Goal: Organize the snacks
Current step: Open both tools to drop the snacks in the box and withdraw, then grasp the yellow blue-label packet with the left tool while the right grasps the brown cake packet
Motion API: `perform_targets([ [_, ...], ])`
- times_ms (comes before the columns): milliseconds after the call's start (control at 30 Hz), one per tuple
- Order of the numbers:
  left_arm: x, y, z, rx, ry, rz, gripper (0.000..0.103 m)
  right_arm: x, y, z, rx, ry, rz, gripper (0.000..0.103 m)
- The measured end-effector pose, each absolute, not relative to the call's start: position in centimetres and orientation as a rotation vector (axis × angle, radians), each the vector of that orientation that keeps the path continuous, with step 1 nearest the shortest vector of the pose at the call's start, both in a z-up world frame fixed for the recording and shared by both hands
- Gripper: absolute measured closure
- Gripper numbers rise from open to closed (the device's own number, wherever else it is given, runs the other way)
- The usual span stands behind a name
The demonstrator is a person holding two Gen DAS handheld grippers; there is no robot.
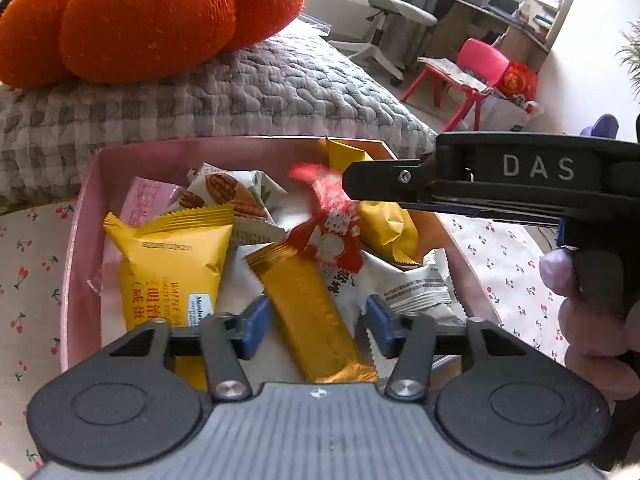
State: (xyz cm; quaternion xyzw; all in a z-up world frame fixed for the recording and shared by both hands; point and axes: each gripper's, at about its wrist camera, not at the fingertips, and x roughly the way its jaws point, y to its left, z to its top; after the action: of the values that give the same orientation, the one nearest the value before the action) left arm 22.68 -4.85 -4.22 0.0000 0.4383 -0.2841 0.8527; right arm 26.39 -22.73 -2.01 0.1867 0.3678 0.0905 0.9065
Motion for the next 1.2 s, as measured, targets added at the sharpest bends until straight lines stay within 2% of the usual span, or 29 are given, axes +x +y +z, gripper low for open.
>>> perform_targets([
  [133,22.3,-4.6,-3.9,-0.002,0.917,-0.594,0.037,25.8,-22.6,-1.4,0.371,0.762,0.194,0.046],
  [200,21.7,-4.4,-3.5,0.002,0.902,-0.595,0.029,25.4,-22.5,-1.0,0.364,0.764,0.196,0.044],
  [367,20.4,-4.1,-2.9,0.019,0.876,-0.581,0.020,23.6,-22.7,0.5,0.336,0.746,0.205,0.027],
  [500,18.9,-3.9,-2.3,0.046,0.852,-0.565,0.011,21.9,-22.7,1.3,0.275,0.747,0.206,0.020],
  [633,17.7,-3.1,-1.8,0.038,0.834,-0.558,0.007,19.8,-22.5,1.8,0.209,0.759,0.197,0.017],
  [767,16.4,-2.5,-1.5,0.067,0.835,-0.543,0.005,17.4,-22.2,2.1,0.161,0.732,0.200,0.009],
  [1200,12.2,-0.1,-0.6,0.092,0.822,-0.490,0.001,11.0,-22.6,2.1,0.109,0.706,0.158,0.005],
])
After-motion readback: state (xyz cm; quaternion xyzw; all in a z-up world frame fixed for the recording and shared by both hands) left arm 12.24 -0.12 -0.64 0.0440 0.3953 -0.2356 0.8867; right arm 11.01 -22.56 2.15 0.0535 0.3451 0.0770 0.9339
